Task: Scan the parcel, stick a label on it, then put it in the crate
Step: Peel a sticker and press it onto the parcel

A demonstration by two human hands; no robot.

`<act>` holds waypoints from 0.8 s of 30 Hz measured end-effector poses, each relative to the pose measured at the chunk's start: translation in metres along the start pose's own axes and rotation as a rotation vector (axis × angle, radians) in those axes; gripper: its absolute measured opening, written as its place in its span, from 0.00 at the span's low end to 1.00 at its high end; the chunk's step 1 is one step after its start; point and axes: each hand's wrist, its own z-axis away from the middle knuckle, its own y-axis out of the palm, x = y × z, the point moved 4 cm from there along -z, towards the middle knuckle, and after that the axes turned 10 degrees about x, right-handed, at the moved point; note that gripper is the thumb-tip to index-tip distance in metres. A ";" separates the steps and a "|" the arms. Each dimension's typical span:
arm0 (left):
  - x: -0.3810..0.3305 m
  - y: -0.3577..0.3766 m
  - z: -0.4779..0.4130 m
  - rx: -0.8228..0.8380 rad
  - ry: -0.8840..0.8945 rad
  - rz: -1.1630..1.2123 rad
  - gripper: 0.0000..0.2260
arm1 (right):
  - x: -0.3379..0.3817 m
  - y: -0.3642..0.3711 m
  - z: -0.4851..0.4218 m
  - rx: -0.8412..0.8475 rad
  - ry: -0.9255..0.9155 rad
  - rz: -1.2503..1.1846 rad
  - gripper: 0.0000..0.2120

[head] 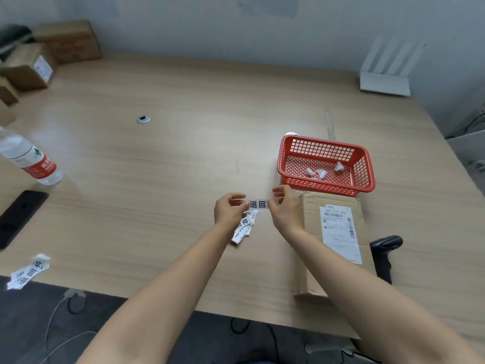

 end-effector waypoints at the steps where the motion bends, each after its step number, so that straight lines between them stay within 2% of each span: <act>1: -0.009 0.004 0.005 0.021 0.028 0.027 0.09 | 0.005 -0.011 0.004 -0.078 -0.066 0.098 0.10; 5: -0.041 0.022 0.027 0.083 0.121 0.147 0.07 | 0.028 -0.051 0.024 -0.355 -0.350 0.369 0.04; 8: -0.052 0.040 0.041 0.142 0.112 0.234 0.03 | 0.038 -0.061 0.037 -0.364 -0.476 0.447 0.03; 14: -0.056 0.067 0.056 0.254 0.012 0.447 0.04 | 0.030 -0.072 0.044 -0.226 -0.433 0.306 0.06; 19: -0.062 0.078 0.064 0.314 0.026 0.449 0.05 | 0.024 -0.084 0.052 -0.201 -0.409 0.251 0.05; 24: -0.067 0.084 0.064 0.346 0.122 0.358 0.04 | 0.026 -0.095 0.054 -0.245 -0.428 0.259 0.04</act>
